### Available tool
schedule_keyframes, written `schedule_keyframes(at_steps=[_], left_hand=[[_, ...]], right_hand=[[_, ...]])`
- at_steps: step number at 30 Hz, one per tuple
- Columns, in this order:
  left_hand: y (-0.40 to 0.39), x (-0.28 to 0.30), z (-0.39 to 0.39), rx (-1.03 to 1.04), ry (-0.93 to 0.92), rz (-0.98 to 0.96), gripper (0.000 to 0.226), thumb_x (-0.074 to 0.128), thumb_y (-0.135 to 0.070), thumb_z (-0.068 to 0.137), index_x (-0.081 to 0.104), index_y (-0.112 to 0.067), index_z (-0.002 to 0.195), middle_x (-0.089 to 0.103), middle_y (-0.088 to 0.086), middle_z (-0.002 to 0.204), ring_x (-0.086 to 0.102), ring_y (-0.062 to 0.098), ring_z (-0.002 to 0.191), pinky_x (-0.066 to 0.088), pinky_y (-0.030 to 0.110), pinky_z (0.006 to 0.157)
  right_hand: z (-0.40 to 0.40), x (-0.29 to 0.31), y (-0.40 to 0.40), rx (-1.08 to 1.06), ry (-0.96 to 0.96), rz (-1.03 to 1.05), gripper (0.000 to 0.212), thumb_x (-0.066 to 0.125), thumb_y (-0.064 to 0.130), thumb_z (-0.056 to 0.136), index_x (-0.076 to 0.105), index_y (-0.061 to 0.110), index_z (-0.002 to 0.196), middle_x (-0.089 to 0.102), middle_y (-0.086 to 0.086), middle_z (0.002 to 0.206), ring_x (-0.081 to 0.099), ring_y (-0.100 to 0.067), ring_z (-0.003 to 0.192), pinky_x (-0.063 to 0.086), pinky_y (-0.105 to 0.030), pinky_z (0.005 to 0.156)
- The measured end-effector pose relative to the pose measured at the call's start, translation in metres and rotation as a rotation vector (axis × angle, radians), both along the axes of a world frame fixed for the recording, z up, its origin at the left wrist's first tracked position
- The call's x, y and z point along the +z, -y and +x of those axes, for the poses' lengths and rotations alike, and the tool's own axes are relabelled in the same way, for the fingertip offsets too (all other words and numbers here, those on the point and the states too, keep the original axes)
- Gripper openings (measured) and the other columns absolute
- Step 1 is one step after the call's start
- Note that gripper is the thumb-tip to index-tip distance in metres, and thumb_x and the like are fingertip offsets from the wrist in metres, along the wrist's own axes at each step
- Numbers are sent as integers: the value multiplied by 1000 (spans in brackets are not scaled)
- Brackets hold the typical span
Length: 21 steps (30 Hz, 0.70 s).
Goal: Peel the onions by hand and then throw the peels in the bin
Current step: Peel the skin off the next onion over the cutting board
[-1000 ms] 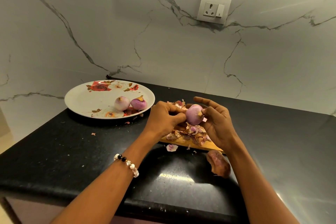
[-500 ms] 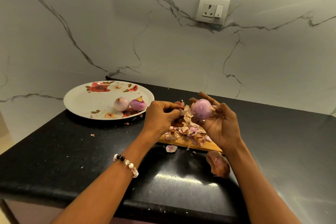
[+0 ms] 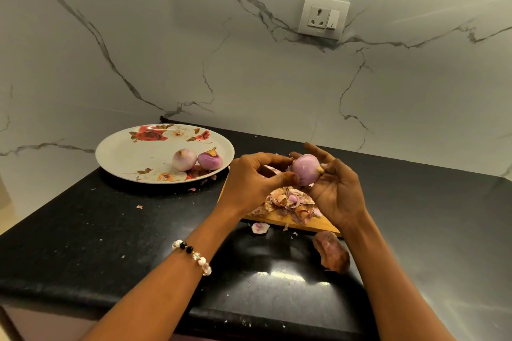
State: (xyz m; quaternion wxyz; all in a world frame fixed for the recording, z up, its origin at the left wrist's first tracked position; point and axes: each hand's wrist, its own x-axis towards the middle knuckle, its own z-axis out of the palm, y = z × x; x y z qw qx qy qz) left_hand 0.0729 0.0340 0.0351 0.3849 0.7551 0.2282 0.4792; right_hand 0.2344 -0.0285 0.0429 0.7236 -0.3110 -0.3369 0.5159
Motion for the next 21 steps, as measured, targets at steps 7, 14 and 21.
schedule_keyframes(at_steps=[7,14,21], left_hand=[[-7,-5,1,12,62,-13,29,77,-14,77,73,-12,106,74,3,99,71,9,86,59,29,76],[-8,-6,2,-7,75,-36,20,70,-7,84,72,-11,104,73,3,95,71,13,84,60,34,73],[-9,-4,2,71,96,-29,15,61,-7,91,67,-15,103,70,-2,93,70,9,79,60,28,69]], right_hand=[[-3,0,-1,-47,54,-39,39,35,15,100,53,2,132,51,-34,132,61,-39,114,58,-42,79],[-5,2,3,39,-20,-21,40,29,12,99,60,3,123,64,-28,115,68,-36,103,59,-41,73],[-4,5,6,81,-50,28,45,23,13,99,54,3,130,66,-27,113,69,-34,98,59,-39,72]])
